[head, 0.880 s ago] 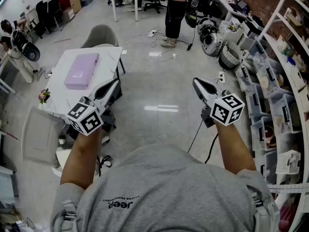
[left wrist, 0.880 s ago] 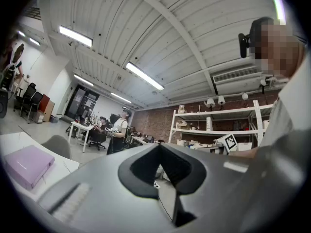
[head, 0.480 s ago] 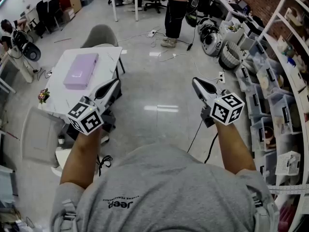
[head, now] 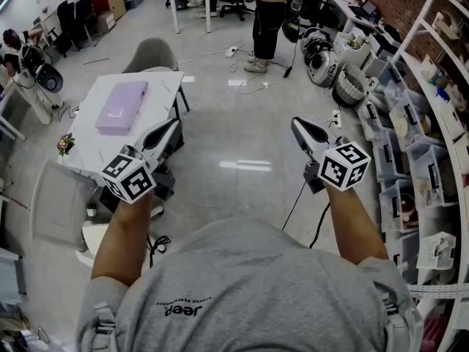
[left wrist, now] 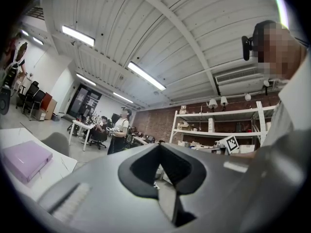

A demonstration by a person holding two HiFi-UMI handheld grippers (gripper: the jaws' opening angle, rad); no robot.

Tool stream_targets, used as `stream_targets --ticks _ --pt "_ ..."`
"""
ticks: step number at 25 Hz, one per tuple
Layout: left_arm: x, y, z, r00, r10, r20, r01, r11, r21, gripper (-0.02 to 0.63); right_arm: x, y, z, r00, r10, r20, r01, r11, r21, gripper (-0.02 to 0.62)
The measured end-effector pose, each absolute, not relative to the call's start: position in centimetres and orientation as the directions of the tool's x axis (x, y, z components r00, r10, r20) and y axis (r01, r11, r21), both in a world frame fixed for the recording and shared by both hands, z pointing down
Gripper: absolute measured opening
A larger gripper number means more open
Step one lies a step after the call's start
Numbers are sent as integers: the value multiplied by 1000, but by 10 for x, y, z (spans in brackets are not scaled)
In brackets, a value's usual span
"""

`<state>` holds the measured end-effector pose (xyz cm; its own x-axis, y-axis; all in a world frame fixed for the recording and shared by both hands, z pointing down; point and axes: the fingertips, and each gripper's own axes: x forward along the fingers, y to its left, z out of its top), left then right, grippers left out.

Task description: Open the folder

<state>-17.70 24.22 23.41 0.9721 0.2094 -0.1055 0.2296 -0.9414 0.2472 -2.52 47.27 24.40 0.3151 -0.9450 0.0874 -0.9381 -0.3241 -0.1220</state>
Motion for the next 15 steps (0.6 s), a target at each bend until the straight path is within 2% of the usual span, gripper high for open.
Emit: stream_targets --ticks 6,8,9,10,15 --pt "-172 256 229 976 182 -124 208 -944 255 73 -21 487 244 297 -952 78 -945 -304 -119 3" --pt "-167 266 229 967 224 -125 251 -927 278 353 -20 492 244 285 -955 77 -948 -293 -121 3" --pt "-165 270 230 963 238 -122 264 -919 291 417 -19 495 244 280 -957 76 -950 -287 -122 3" --pt "-163 274 230 963 243 -120 268 -916 300 436 -18 498 244 274 -959 76 -952 -282 -122 3" --pt "-159 293 230 968 222 -114 247 -918 311 440 -11 512 243 250 -966 71 -959 -257 -122 3"
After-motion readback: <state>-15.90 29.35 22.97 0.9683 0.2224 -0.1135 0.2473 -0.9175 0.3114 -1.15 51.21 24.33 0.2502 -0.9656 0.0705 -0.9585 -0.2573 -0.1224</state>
